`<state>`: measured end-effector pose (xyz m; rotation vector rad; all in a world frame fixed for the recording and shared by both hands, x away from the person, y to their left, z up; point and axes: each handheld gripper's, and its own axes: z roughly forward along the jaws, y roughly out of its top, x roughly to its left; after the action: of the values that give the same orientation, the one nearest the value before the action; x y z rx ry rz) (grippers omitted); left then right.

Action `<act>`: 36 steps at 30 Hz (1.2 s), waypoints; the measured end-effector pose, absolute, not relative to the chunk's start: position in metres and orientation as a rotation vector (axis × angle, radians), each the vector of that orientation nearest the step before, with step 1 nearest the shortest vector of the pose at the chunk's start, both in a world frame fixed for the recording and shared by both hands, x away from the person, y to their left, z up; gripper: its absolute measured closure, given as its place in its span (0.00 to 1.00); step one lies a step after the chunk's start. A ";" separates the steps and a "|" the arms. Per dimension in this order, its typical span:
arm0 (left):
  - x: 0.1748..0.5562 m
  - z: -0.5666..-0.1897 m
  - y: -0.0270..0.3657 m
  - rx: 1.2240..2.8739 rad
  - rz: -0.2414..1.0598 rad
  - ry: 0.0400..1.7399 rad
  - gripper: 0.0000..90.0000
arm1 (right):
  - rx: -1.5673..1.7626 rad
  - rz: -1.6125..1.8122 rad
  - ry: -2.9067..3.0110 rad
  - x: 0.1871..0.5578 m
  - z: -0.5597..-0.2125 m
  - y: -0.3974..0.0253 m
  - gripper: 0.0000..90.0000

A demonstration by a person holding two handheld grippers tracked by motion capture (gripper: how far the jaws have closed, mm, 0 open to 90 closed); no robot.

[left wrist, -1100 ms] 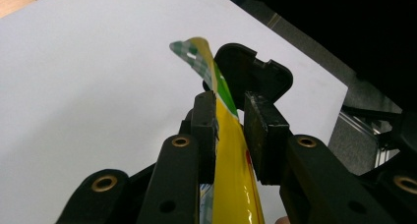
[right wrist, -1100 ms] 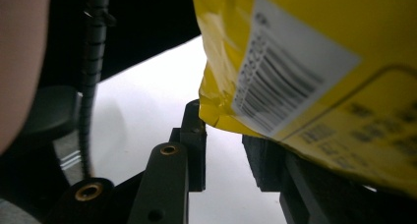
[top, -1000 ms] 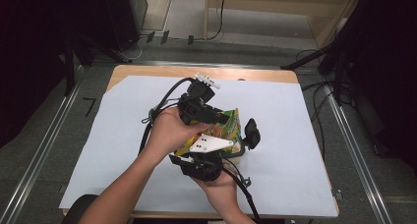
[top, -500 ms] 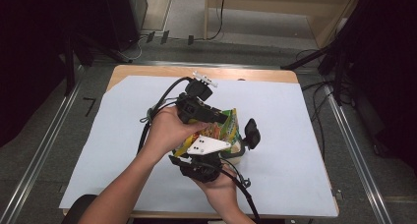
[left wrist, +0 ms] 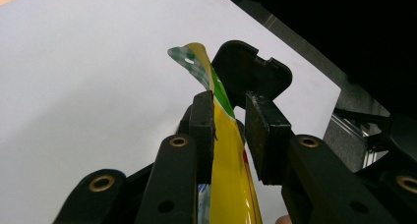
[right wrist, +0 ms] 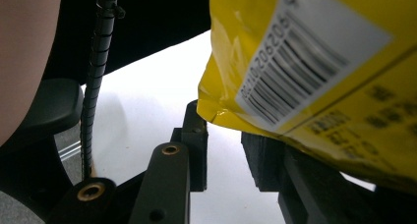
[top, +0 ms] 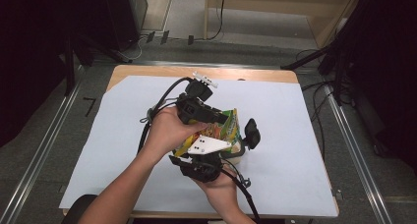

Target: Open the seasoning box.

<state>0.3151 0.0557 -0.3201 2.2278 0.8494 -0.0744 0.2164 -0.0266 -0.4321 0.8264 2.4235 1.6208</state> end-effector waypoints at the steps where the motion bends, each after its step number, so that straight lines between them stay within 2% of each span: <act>1: 0.315 -0.320 0.056 2.229 -0.072 0.848 0.83 | 0.827 1.619 2.426 0.216 -0.432 -0.027 0.81; 26: 0.314 -0.323 0.058 2.229 -0.086 0.850 0.83 | 0.805 1.595 2.427 0.216 -0.434 -0.026 0.80; 36: 0.312 -0.326 0.060 2.250 -0.100 0.852 0.83 | 0.789 1.598 2.415 0.212 -0.440 -0.022 0.72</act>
<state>0.3123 0.0604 -0.3256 2.2496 0.8522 -0.0997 0.2123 -0.0216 -0.4398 0.7887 2.4149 1.5976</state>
